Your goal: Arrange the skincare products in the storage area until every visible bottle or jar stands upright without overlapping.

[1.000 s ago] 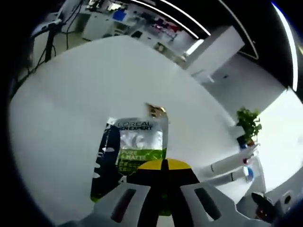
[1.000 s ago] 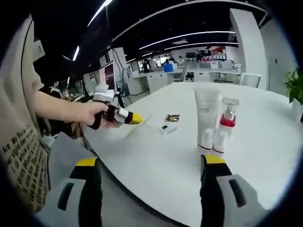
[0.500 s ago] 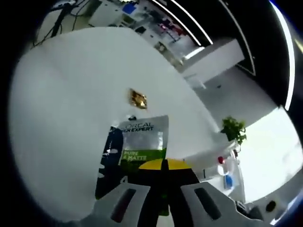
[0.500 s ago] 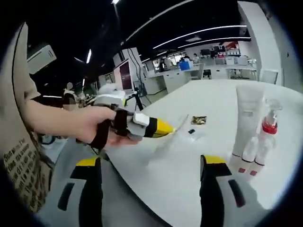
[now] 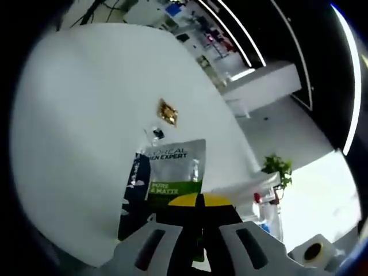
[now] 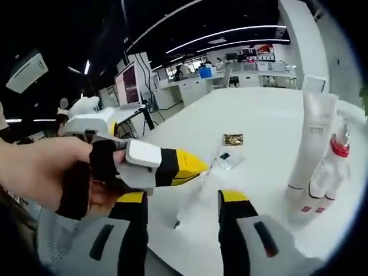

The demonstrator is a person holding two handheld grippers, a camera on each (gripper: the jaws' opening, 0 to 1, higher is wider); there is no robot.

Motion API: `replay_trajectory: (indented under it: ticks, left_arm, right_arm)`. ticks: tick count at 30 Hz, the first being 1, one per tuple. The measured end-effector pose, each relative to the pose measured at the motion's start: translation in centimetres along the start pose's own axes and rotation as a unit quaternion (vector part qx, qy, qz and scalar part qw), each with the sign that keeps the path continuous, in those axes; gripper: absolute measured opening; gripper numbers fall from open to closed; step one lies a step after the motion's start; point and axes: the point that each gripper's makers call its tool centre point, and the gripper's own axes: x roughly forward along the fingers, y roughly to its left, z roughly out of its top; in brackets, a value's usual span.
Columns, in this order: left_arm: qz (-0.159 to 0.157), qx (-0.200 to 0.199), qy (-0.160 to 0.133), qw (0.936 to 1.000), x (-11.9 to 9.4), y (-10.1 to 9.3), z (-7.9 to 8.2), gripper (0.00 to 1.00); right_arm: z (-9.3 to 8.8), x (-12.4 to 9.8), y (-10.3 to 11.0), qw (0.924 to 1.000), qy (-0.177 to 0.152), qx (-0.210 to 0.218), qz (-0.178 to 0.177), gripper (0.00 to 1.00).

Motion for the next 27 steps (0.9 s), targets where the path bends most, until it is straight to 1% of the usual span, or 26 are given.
replay_trajectory:
  ticks: [2, 4, 5, 6, 7, 8, 9, 10, 13, 16, 17, 18, 19, 21, 23, 25, 26, 27]
  left_arm:
    - [-0.001, -0.003, -0.002, 1.0, -0.1, 0.3, 0.2, 0.0]
    - [0.001, -0.003, -0.002, 1.0, -0.1, 0.4, 0.1, 0.0]
    - [0.001, -0.004, -0.001, 1.0, -0.2, 0.4, -0.1, 0.0]
    - [-0.001, -0.008, -0.001, 1.0, -0.2, 0.3, -0.2, 0.0]
    - [-0.002, -0.007, -0.001, 1.0, -0.3, 0.3, -0.3, 0.0]
    - [-0.004, -0.005, 0.0, 1.0, -0.3, 0.2, -0.5, 0.0]
    - [-0.005, -0.003, 0.001, 1.0, -0.4, 0.1, -0.6, 0.0]
    - [-0.009, -0.006, 0.003, 0.9999, -0.4, -0.1, -0.8, 0.0]
    - [-0.018, -0.01, 0.006, 0.9998, -0.6, -0.7, -1.2, 0.0]
    - [-0.027, -0.008, 0.012, 0.9995, -0.8, -1.3, -1.8, 0.0]
    - [-0.028, -0.007, 0.013, 0.9995, -0.9, -1.4, -2.0, 0.0]
    - [-0.03, -0.007, 0.016, 0.9994, -0.9, -1.4, -2.2, 0.0]
    - [-0.03, -0.008, 0.015, 0.9994, -1.0, -1.4, -2.4, 0.0]
    - [-0.029, -0.007, 0.019, 0.9994, -1.2, -1.3, -2.7, 0.0]
    - [-0.027, -0.009, 0.022, 0.9993, -1.6, -1.2, -3.1, 0.0]
    - [-0.033, -0.011, 0.024, 0.9991, -1.8, -1.3, -3.4, 0.0]
    - [-0.033, -0.011, 0.026, 0.9991, -1.9, -1.4, -3.6, 0.0]
    - [-0.035, -0.011, 0.027, 0.999, -1.9, -1.5, -3.7, 0.0]
  right_arm:
    - [-0.2, 0.1, 0.0, 1.0, 0.004, -0.006, -0.003, 0.49]
    - [-0.4, -0.1, 0.2, 1.0, 0.007, -0.005, 0.002, 0.47]
    - [-0.4, -0.2, 0.4, 0.9999, 0.008, -0.007, 0.002, 0.44]
    - [-0.7, -0.4, 0.4, 0.9997, 0.014, -0.022, -0.001, 0.4]
    - [-0.9, -0.5, 0.5, 0.9996, 0.016, -0.024, -0.001, 0.37]
    - [-1.1, -0.7, 0.5, 0.9996, 0.016, -0.024, -0.001, 0.35]
    - [-1.4, -0.6, 0.4, 0.9996, 0.019, -0.022, -0.002, 0.35]
    - [-1.8, -0.6, 0.3, 0.9994, 0.028, -0.02, -0.007, 0.35]
    - [-2.5, -0.5, 0.1, 0.9987, 0.043, -0.019, -0.016, 0.29]
    - [-2.8, -0.6, -0.3, 0.9978, 0.052, -0.028, -0.031, 0.19]
    - [-3.0, -0.8, -0.6, 0.997, 0.059, -0.032, -0.04, 0.15]
    - [-3.0, -0.8, -0.6, 0.997, 0.057, -0.031, -0.042, 0.12]
    - [-3.1, -1.1, -0.9, 0.9968, 0.058, -0.025, -0.049, 0.1]
    - [-3.3, -1.5, -1.5, 0.9962, 0.059, -0.017, -0.062, 0.04]
    - [-3.5, -1.9, -1.7, 0.9961, 0.062, -0.005, -0.062, 0.02]
    - [-3.5, -2.3, -1.9, 0.9962, 0.057, 0.002, -0.066, 0.02]
    - [-3.6, -2.3, -1.9, 0.9962, 0.057, 0.012, -0.064, 0.01]
    - [-3.6, -2.5, -1.8, 0.9962, 0.052, 0.032, -0.062, 0.01]
